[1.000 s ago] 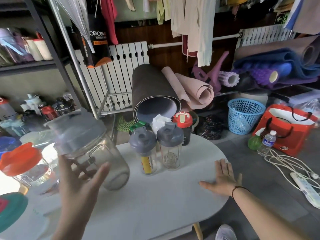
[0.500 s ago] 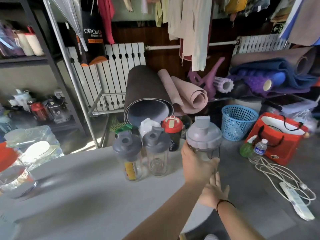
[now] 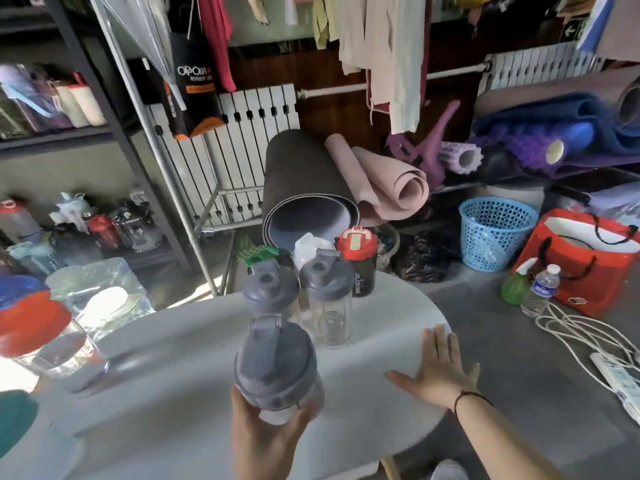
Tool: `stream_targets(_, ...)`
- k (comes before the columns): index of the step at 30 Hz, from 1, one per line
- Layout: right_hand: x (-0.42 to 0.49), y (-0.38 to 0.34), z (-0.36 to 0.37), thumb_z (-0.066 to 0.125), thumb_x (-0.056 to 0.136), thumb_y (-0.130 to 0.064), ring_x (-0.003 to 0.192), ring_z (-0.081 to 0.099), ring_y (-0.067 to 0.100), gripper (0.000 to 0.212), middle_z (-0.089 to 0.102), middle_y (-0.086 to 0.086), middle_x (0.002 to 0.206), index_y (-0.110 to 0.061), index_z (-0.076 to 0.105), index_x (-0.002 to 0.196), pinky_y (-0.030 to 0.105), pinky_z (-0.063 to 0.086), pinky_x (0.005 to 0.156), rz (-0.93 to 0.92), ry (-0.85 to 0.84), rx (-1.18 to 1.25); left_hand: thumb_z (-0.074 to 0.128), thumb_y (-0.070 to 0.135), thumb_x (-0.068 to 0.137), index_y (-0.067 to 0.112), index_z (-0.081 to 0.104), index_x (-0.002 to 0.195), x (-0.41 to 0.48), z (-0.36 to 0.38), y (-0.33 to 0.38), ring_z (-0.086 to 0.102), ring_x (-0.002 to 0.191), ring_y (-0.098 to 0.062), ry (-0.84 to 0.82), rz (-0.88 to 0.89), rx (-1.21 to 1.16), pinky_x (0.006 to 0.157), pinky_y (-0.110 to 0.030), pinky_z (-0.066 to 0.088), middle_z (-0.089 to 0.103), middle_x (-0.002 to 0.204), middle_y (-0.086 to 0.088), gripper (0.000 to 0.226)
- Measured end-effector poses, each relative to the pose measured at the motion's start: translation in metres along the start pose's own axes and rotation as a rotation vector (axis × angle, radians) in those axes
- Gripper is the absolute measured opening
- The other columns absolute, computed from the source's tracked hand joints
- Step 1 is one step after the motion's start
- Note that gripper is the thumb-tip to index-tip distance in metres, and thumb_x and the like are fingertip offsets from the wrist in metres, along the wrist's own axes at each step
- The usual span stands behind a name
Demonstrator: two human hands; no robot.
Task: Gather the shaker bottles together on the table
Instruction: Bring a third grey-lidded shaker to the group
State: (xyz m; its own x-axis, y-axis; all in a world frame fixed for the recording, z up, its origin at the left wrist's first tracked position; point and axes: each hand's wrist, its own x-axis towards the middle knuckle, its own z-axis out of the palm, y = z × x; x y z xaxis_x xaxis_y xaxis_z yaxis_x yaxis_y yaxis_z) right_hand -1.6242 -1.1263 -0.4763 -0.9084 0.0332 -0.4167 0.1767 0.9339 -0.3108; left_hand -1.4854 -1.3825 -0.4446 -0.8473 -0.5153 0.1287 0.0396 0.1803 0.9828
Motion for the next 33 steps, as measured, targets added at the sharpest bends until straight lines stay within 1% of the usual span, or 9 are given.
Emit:
stream_targets(1,0.000,0.000,0.000,0.048,0.083,-0.092,0.166,-0.024,0.026,0.133,-0.032,0.002,0.177,-0.017,-0.020,0.170,0.069,0.006,0.133,-0.001,-0.001,0.003,0.088,0.049,0.033,0.043,0.039,0.143,0.005,-0.005,-0.001,0.063,0.100,0.032,0.004,-0.020,-0.009,0.094,-0.032,0.052,0.061,0.109,0.063,0.120)
stream_targets(3,-0.001,-0.001,-0.001,0.049,0.084,-0.090,0.166,-0.023,0.026,0.132,-0.031,0.002,0.177,-0.017,-0.017,0.171,0.069,0.006,0.133,-0.004,0.001,0.006,0.085,0.047,0.035,0.045,0.044,0.134,0.011,-0.008,-0.003,0.066,0.095,0.029,0.018,-0.050,-0.002,0.096,-0.041,0.058,0.064,0.106,0.061,0.107)
stream_targets(5,-0.003,-0.001,-0.002,0.051,0.084,-0.089,0.166,-0.023,0.026,0.131,-0.030,0.001,0.177,-0.018,-0.016,0.171,0.069,0.006,0.133,-0.008,0.007,0.010,0.080,0.049,0.034,0.051,0.047,0.117,0.014,-0.004,0.002,0.066,0.090,0.031,0.024,-0.070,0.013,0.085,-0.029,0.058,0.072,0.103,0.045,0.089)
stream_targets(7,-0.005,-0.002,-0.002,0.052,0.085,-0.088,0.166,-0.024,0.026,0.130,-0.029,0.001,0.178,-0.018,-0.015,0.171,0.070,0.006,0.132,-0.010,0.011,0.011,0.078,0.050,0.036,0.049,0.048,0.112,0.017,0.002,0.002,0.066,0.090,0.029,0.022,-0.077,0.007,0.078,-0.020,0.051,0.066,0.113,0.032,0.082)
stream_targets(12,-0.004,-0.001,-0.002,0.052,0.084,-0.089,0.166,-0.024,0.026,0.130,-0.029,0.000,0.178,-0.019,-0.015,0.171,0.071,0.007,0.132,-0.008,0.013,0.012,0.081,0.050,0.047,0.020,0.055,0.132,0.022,0.012,-0.004,0.068,0.111,-0.003,0.008,-0.046,0.050,0.086,-0.026,0.053,0.069,0.121,0.013,0.094)
stream_targets(16,-0.005,-0.001,-0.002,0.052,0.084,-0.088,0.166,-0.024,0.026,0.129,-0.029,0.000,0.178,-0.019,-0.014,0.171,0.071,0.007,0.132,-0.008,0.015,0.012,0.080,0.052,0.052,0.006,0.052,0.147,0.022,0.014,-0.007,0.065,0.116,-0.030,0.037,-0.006,0.114,0.102,-0.047,0.057,0.068,0.130,-0.009,0.109)
stream_targets(20,-0.005,-0.001,-0.002,0.052,0.085,-0.088,0.166,-0.025,0.026,0.129,-0.030,0.000,0.177,-0.019,-0.015,0.171,0.072,0.007,0.131,-0.012,0.008,0.017,0.079,0.053,0.052,0.005,0.050,0.148,0.020,0.015,-0.007,0.064,0.121,-0.035,0.054,-0.010,0.114,0.106,-0.056,0.056,0.067,0.131,-0.011,0.111)
stream_targets(24,-0.005,-0.001,-0.003,0.051,0.086,-0.088,0.166,-0.024,0.027,0.128,-0.030,0.000,0.178,-0.019,-0.015,0.171,0.072,0.007,0.132,-0.015,0.004,0.004,0.085,0.051,0.052,0.011,0.045,0.151,0.019,0.014,-0.009,0.069,0.123,-0.032,0.011,-0.053,0.080,0.103,-0.047,0.058,0.070,0.135,-0.008,0.114)
stream_targets(33,-0.005,-0.003,-0.004,0.049,0.086,-0.088,0.166,-0.024,0.029,0.128,-0.030,0.003,0.177,-0.017,-0.017,0.170,0.069,0.003,0.133,-0.010,0.002,-0.016,0.085,0.050,0.053,0.015,0.041,0.157,0.017,0.012,-0.018,0.068,0.126,-0.033,-0.017,-0.053,0.045,0.110,-0.055,0.058,0.068,0.139,-0.010,0.118)
